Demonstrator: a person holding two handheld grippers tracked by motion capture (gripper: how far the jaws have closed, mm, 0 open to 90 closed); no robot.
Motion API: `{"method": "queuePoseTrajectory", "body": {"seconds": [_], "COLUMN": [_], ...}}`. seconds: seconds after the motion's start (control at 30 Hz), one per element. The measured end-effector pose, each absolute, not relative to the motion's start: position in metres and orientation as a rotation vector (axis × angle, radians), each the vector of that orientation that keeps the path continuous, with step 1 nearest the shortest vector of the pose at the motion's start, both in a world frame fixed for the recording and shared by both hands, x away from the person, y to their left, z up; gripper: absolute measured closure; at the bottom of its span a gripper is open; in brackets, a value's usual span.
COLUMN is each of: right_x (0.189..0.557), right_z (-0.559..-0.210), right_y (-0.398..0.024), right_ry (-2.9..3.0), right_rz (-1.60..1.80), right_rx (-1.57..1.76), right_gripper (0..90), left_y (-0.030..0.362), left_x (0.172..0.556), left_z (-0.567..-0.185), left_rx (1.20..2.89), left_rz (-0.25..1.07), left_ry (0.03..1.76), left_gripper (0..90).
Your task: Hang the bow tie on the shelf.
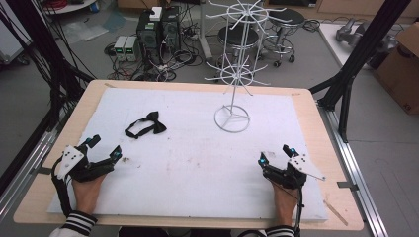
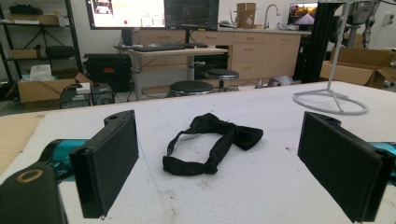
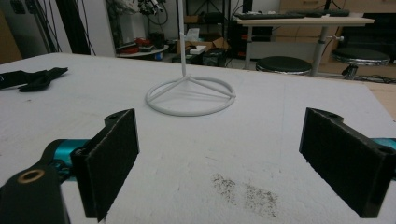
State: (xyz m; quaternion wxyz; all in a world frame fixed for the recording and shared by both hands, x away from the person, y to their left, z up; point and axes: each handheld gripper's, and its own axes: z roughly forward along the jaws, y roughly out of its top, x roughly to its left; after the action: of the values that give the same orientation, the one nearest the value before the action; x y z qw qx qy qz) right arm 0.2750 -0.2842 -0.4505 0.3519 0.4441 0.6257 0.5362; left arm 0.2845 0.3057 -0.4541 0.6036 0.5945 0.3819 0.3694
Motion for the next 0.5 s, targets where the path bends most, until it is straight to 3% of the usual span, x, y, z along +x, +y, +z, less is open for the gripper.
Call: {"method": "queuePoseTrajectory", "body": {"seconds": [0.23, 0.5], "right_x": [0.2753, 0.2751], "right_z": [-0.4505, -0.4505], "right_y": [-0.2855, -0.286], "right_ry": [1.612, 1.613], "right_rz": [1.396, 1.405], "right_rx": [1.156, 1.165], "right_gripper": [10.9, 11.0], "left_y": [0.3053, 0.3035], "left_x": [0.2843, 0.2843], "left_z": [-0.4541, -0.4538], "left_rx": [1.384, 1.388], "left_rz": [0.856, 0.879], "left_ry": [0.874, 0.887], "left_gripper": [17.3, 16.3]}}
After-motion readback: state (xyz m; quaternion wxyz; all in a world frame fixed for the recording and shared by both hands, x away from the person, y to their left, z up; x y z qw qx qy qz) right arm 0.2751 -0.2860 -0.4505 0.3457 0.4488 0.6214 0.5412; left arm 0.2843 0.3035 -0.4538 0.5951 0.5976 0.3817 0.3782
